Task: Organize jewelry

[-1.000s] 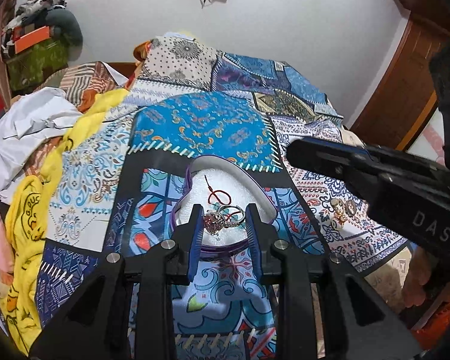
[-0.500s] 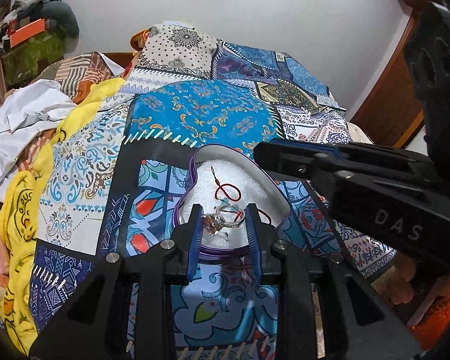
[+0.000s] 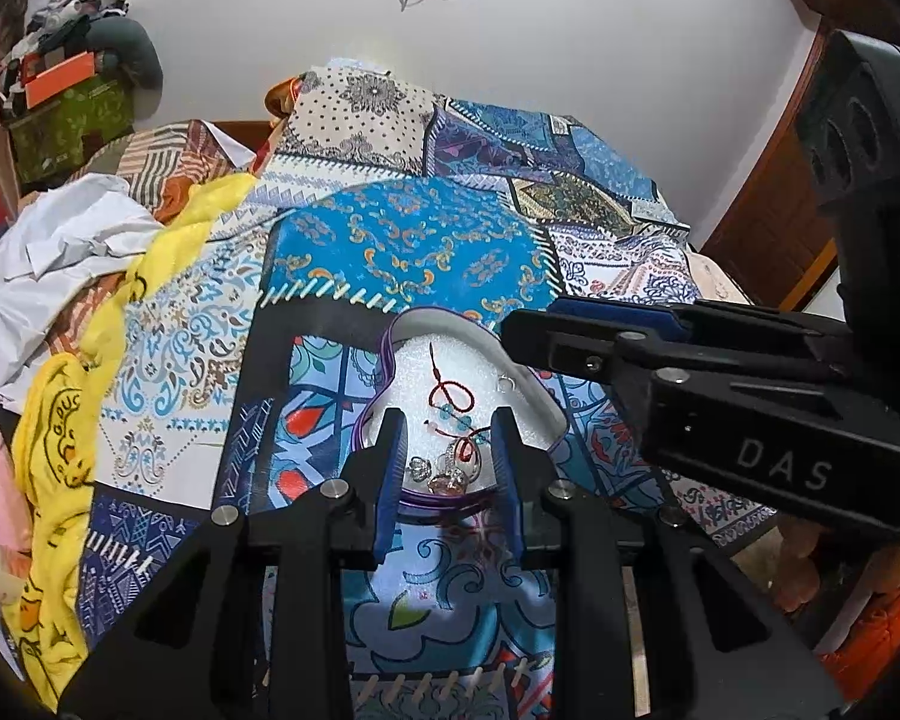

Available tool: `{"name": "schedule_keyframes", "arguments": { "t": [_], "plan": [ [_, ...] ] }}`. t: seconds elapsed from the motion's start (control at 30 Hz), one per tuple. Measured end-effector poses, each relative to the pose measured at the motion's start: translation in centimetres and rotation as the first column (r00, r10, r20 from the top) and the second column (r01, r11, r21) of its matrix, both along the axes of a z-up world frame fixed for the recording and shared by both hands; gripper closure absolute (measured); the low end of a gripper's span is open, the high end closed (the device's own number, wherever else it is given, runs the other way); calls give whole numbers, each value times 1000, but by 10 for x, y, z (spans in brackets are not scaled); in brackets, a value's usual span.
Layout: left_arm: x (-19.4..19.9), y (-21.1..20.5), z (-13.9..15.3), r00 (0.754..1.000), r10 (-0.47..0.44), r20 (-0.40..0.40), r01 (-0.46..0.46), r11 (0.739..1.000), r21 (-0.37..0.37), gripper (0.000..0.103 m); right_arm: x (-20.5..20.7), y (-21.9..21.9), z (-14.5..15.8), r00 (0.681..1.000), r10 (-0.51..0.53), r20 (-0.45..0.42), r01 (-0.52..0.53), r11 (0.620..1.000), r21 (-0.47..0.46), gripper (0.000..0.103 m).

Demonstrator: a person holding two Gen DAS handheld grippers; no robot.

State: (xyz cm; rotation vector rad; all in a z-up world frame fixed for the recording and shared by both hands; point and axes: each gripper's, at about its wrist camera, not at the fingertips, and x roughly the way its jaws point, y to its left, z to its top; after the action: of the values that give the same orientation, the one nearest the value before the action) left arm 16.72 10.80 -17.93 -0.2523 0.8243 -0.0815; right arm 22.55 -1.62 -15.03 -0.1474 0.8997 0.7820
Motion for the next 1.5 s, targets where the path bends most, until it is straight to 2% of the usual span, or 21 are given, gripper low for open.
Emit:
{"name": "schedule_keyframes", "arguments": {
  "t": [0.47,0.87,1.23,1.5],
  "plan": [
    [-16,-14,37,998,14,56,-16,998,53,75,-17,-41,35,993,-65,94,62,997,35,78],
    [-18,-56,60,996,-37,83,28,995,97,75,-27,-99,48,979,-156,129,149,987,65,78],
    [-1,-99,62,995,-80,66,72,990,118,74,-26,-164,42,956,-264,128,255,964,78,78],
    [20,-126,40,992,-122,11,120,986,111,73,-17,-198,24,944,-315,93,312,949,48,77]
  ]
}}
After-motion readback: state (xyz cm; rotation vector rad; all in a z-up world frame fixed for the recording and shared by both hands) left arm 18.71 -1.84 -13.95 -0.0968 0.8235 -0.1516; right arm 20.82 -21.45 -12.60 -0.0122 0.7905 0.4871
